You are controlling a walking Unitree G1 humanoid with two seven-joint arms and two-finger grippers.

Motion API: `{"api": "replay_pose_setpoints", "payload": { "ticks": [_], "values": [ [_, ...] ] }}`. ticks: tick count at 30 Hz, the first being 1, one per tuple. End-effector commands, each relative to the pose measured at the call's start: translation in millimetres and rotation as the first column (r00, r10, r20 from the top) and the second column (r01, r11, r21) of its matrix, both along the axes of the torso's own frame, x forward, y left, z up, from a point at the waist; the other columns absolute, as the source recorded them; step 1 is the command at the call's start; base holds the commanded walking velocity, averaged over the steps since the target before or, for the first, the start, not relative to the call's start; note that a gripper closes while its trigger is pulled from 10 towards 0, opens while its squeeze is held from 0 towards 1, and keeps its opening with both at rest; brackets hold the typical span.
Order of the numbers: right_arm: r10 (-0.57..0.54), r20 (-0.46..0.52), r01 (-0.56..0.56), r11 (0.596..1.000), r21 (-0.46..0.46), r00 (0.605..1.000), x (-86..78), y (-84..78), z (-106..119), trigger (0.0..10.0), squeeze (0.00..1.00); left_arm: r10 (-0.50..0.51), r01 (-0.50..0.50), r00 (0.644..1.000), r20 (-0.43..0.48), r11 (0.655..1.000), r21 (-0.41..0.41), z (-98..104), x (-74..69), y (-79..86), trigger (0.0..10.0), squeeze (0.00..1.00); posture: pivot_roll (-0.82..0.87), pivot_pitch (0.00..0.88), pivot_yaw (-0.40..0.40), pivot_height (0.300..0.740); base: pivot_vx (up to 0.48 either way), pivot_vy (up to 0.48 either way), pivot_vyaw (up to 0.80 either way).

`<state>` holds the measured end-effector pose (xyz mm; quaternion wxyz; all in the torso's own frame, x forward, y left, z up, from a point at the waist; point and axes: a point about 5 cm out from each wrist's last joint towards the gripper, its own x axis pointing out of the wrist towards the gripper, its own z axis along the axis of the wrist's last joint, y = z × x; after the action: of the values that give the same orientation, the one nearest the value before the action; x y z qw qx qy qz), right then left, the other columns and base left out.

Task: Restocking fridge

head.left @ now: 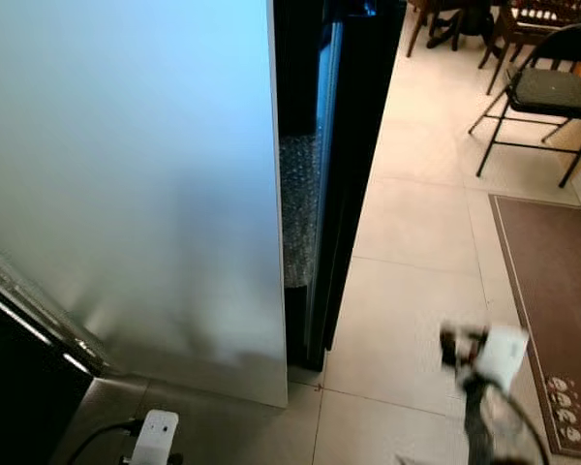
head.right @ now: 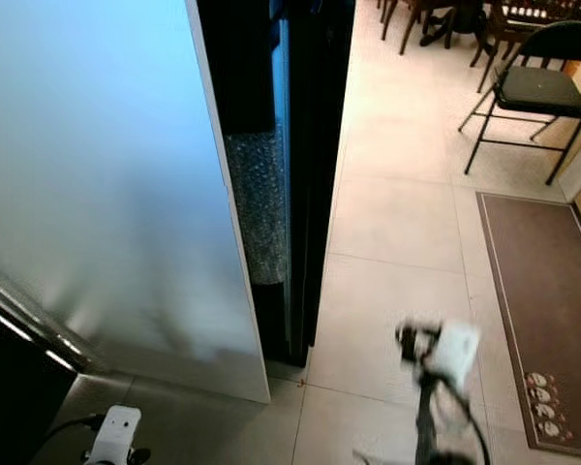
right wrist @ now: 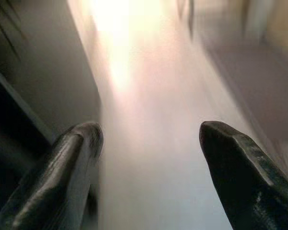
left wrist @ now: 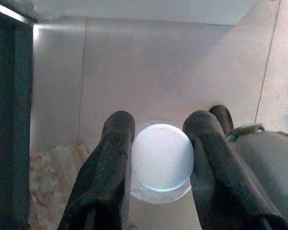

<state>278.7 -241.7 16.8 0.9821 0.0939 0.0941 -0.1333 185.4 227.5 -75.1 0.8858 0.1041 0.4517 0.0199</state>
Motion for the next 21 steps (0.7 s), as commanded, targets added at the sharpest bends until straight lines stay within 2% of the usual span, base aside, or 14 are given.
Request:
{"api": "replay_pose_setpoints", "payload": {
  "ticks": [1,5,9,10,12,13,17,18,19,20,21],
  "values": [
    [-0.010,-0.062,0.011,1.000,0.008,0.998,-17.9,0.5,-17,10.0,0.00,0.011,-0.011,0.999,-0.039,1.000,0.013,-6,-13.7,3.4,10.0,0.00,0.08,0.077,0.014,0.740,0.000,0.000,0.00],
    [0.058,0.052,-0.052,0.992,-0.114,0.997,-5.8,2.5,5,10.0,0.00,0.019,-0.018,0.999,-0.049,1.000,0.015,-10,-24.5,2.9,10.0,0.00,0.07,0.062,0.011,0.740,0.000,0.000,0.00],
    [0.109,0.112,-0.090,0.982,-0.163,0.988,0.0,9.8,18,10.0,0.00,0.021,-0.020,0.998,-0.055,1.000,0.017,-12,-28.9,2.7,10.0,0.00,0.06,0.050,0.009,0.740,0.000,0.000,0.00],
    [0.157,0.159,-0.126,0.974,-0.188,0.975,5.3,20.6,31,10.0,0.00,0.020,-0.018,0.998,-0.061,1.000,0.018,-14,-33.1,2.6,10.0,0.00,0.04,0.039,0.007,0.740,0.000,0.000,0.00],
    [0.166,0.171,-0.134,0.974,-0.184,0.971,6.3,23.9,33,10.0,0.00,0.018,-0.017,0.998,-0.064,1.000,0.019,-14,-34.4,2.6,10.0,0.00,0.04,0.039,0.007,0.740,0.000,0.000,0.00],
    [0.207,0.200,-0.173,0.969,-0.175,0.958,12.3,39.3,43,10.0,0.00,0.016,-0.015,0.997,-0.072,1.000,0.020,-16,-38.3,1.9,10.0,0.00,0.04,0.029,-0.003,0.740,0.000,0.000,0.00],
    [0.278,0.240,-0.246,0.957,-0.154,0.930,26.1,68.6,58,10.0,0.00,0.029,-0.028,0.997,-0.078,1.000,0.012,-18,-44.5,-0.4,10.0,0.00,0.04,0.019,-0.012,0.740,0.000,0.000,0.00],
    [0.278,0.240,-0.246,0.957,-0.154,0.930,26.1,68.6,58,10.0,0.00,0.029,-0.028,0.997,-0.078,1.000,0.012,-18,-44.5,-0.4,10.0,0.00,0.04,0.019,-0.012,0.740,0.000,0.000,0.00],
    [0.284,0.219,-0.253,0.954,-0.160,0.933,31.0,73.7,60,10.0,0.73,0.032,-0.031,0.996,-0.079,0.999,0.008,-19,-46.3,-1.4,10.0,0.00,0.04,0.016,-0.013,0.740,0.000,0.000,0.00],
    [0.282,0.224,-0.254,0.956,-0.146,0.933,34.3,75.9,63,10.0,1.00,0.035,-0.035,0.996,-0.079,0.999,0.005,-20,-47.4,-2.1,10.0,0.00,0.04,0.015,-0.015,0.740,0.000,0.000,0.00],
    [0.282,0.219,-0.254,0.956,-0.149,0.934,38.7,77.5,66,10.0,1.00,0.038,-0.038,0.996,-0.080,0.999,0.003,-20,-48.3,-2.8,10.0,0.00,0.04,0.015,-0.015,0.740,0.000,0.000,0.00]
  ]
}}
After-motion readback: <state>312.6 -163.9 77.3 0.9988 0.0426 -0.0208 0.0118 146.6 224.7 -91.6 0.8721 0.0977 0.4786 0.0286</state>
